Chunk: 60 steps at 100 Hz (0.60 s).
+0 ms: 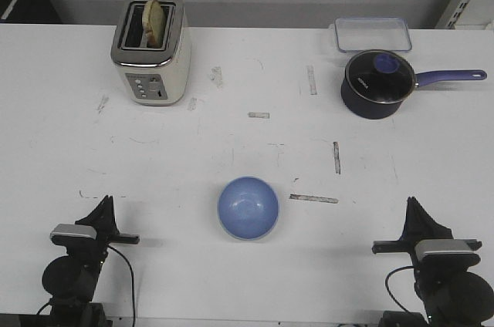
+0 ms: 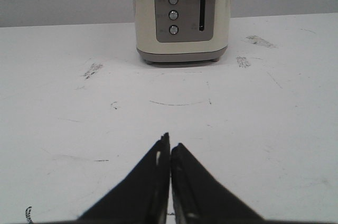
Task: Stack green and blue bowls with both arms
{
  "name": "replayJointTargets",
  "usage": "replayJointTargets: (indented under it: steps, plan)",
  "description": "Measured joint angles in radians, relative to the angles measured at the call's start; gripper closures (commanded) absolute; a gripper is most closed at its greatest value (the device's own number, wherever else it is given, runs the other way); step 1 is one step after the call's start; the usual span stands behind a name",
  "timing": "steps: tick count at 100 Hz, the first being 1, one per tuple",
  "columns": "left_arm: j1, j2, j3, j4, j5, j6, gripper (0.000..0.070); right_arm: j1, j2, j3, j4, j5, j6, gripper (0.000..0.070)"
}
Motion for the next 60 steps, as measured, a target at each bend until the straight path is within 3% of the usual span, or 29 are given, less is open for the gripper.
replayJointTargets:
  steps: [36, 49, 60]
  plan:
    - [0.000, 0.000, 0.000, 0.000, 0.000, 0.000, 0.0699, 0.000, 0.000, 0.000, 0.010, 0.000, -0.012, 0.0700]
    - [0.000, 0.000, 0.000, 0.000, 0.000, 0.000, 0.0699, 0.000, -0.001, -0.029, 0.104, 0.008, -0.029, 0.0700]
    - [0.000, 0.000, 0.000, 0.000, 0.000, 0.000, 0.0699, 0.000, -0.005, -0.137, 0.196, 0.069, -0.029, 0.0700]
